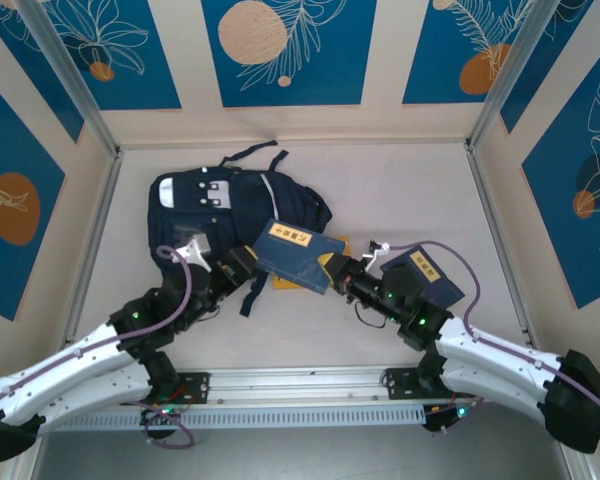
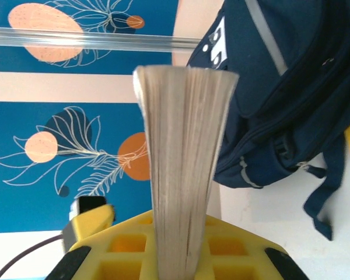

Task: Pack the student bag
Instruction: Pass the book.

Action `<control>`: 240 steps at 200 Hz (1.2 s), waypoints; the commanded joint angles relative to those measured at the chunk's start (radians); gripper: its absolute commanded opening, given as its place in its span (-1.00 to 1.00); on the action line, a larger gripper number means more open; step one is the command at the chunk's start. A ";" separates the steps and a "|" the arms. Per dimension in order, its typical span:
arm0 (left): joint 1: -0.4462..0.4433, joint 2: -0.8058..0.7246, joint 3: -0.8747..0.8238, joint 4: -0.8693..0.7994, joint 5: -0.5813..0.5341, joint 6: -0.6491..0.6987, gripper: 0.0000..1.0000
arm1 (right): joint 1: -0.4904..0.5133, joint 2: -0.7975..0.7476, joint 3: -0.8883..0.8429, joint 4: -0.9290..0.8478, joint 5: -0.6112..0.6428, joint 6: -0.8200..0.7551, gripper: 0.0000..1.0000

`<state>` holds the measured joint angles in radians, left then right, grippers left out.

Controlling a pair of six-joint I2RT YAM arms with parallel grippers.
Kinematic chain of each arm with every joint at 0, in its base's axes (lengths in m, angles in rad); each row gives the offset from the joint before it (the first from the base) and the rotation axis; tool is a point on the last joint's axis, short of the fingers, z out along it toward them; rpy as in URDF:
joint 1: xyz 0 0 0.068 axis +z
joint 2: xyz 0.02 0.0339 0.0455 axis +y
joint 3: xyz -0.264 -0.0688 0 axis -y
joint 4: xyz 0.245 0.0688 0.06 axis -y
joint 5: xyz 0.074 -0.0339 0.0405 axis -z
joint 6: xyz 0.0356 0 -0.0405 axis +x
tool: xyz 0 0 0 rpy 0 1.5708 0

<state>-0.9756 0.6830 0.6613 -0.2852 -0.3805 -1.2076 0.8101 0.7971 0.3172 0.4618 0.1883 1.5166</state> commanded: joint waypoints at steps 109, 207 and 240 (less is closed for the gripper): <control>0.270 0.105 -0.087 0.312 0.936 0.229 0.75 | -0.279 -0.279 -0.113 -0.049 -0.678 -0.130 -1.00; 0.271 0.138 -0.164 0.587 1.039 0.093 -0.34 | -0.284 -0.336 -0.085 -0.185 -0.630 -0.227 -1.00; 0.271 0.131 -0.164 0.556 1.038 0.139 -0.89 | -0.284 -0.333 -0.054 -0.243 -0.633 -0.264 -0.73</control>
<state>-0.7082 0.8276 0.4976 0.2245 0.6098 -1.1061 0.5297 0.4675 0.2157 0.2760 -0.4564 1.3060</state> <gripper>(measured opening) 0.138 0.121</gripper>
